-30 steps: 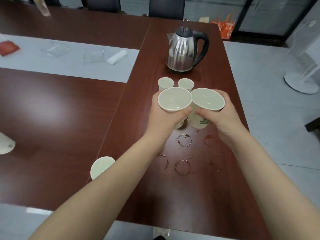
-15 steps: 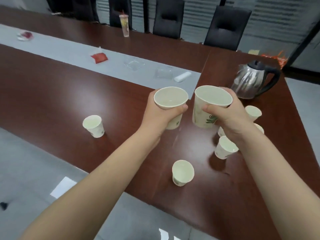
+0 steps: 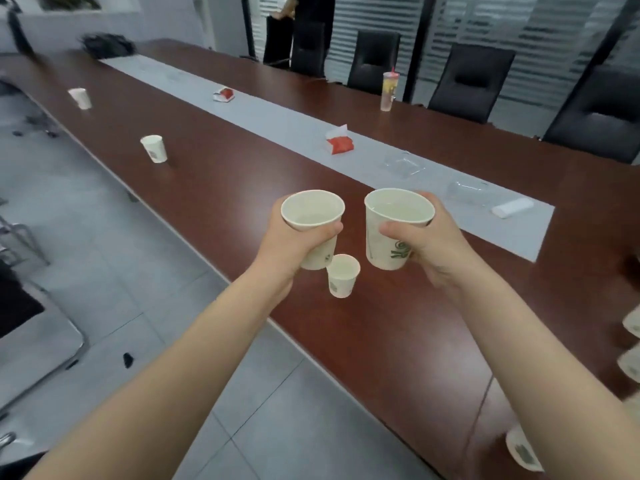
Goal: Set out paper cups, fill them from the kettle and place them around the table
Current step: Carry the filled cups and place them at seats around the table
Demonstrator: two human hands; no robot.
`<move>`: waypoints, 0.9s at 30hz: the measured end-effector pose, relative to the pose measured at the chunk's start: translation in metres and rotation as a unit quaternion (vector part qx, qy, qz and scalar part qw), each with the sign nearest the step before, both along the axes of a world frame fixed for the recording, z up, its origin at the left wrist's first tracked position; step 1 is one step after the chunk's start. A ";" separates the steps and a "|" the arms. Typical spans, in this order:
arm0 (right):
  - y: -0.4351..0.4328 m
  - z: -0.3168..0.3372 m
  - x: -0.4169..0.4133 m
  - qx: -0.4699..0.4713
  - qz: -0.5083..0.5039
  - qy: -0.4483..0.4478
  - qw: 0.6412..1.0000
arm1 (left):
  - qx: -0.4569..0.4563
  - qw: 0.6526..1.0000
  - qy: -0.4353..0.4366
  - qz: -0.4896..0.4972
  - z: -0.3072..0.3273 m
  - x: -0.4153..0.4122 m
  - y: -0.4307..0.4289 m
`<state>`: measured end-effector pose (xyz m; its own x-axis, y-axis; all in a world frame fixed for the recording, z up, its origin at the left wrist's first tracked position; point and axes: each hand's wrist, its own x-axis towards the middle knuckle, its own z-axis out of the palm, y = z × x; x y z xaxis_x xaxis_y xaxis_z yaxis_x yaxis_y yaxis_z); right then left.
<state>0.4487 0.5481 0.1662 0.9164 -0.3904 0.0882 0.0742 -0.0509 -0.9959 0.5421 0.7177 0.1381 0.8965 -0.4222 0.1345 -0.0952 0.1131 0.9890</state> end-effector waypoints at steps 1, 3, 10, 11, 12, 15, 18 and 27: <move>0.015 0.000 0.017 -0.003 0.023 0.004 1.000 | 0.000 1.000 0.002 0.021 -0.003 0.010 0.017; 0.034 -0.001 0.041 -0.012 0.051 0.003 0.999 | 0.003 0.999 0.010 0.049 -0.004 0.021 0.039; 0.133 -0.012 0.156 0.041 0.136 0.019 0.990 | -0.006 0.984 0.054 0.170 -0.009 0.084 0.140; 0.147 -0.010 0.172 0.041 0.146 0.021 0.988 | -0.007 0.981 0.057 0.187 -0.011 0.095 0.153; 0.157 -0.012 0.189 0.036 0.159 0.022 0.986 | -0.007 0.978 0.058 0.198 -0.011 0.106 0.164; 0.192 -0.012 0.239 0.027 0.191 0.021 0.981 | -0.011 0.969 0.062 0.238 -0.010 0.144 0.200; 0.221 -0.014 0.297 0.024 0.230 0.012 0.973 | -0.016 0.958 0.073 0.277 -0.008 0.189 0.233; 0.310 -0.005 0.476 0.000 0.329 0.002 0.944 | -0.002 0.937 0.074 0.342 0.005 0.338 0.324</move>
